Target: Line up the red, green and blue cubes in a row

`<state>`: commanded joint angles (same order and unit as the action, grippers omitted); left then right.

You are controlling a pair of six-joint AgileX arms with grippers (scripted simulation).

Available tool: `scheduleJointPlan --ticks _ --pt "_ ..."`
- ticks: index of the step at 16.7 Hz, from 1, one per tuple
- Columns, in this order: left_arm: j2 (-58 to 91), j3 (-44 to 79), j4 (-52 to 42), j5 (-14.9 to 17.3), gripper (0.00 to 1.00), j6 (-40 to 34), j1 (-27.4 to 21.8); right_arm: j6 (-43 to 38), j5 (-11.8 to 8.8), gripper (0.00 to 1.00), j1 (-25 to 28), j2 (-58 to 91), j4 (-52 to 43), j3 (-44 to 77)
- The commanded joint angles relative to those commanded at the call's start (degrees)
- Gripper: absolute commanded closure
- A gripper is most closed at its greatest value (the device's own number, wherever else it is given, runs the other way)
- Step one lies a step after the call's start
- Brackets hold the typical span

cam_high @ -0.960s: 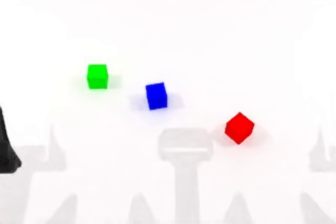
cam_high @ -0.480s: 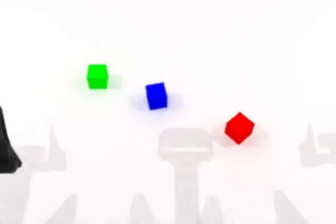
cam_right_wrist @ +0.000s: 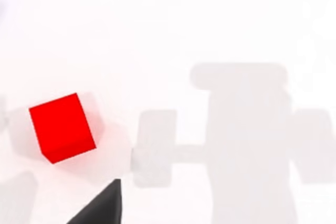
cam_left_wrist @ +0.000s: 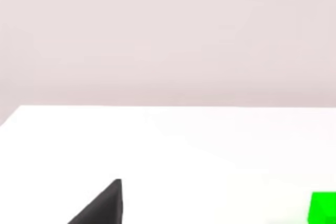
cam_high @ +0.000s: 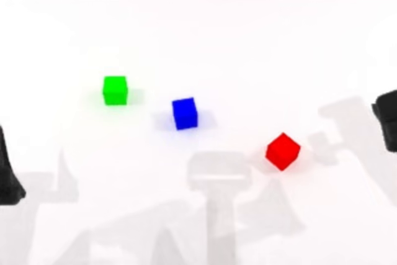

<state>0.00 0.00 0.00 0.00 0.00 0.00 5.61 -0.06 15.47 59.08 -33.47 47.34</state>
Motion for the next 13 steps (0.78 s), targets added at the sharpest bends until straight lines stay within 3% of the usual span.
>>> scheduleJointPlan --ticks 7,13 --pt "0.0 0.0 0.0 0.0 0.00 0.0 0.0 3.5 -0.1 0.00 9.7 39.9 -21.6 29.1" --pt "0.0 0.0 0.0 0.0 0.00 0.0 0.0 5.3 0.1 0.00 14.5 57.5 -31.3 45.1"
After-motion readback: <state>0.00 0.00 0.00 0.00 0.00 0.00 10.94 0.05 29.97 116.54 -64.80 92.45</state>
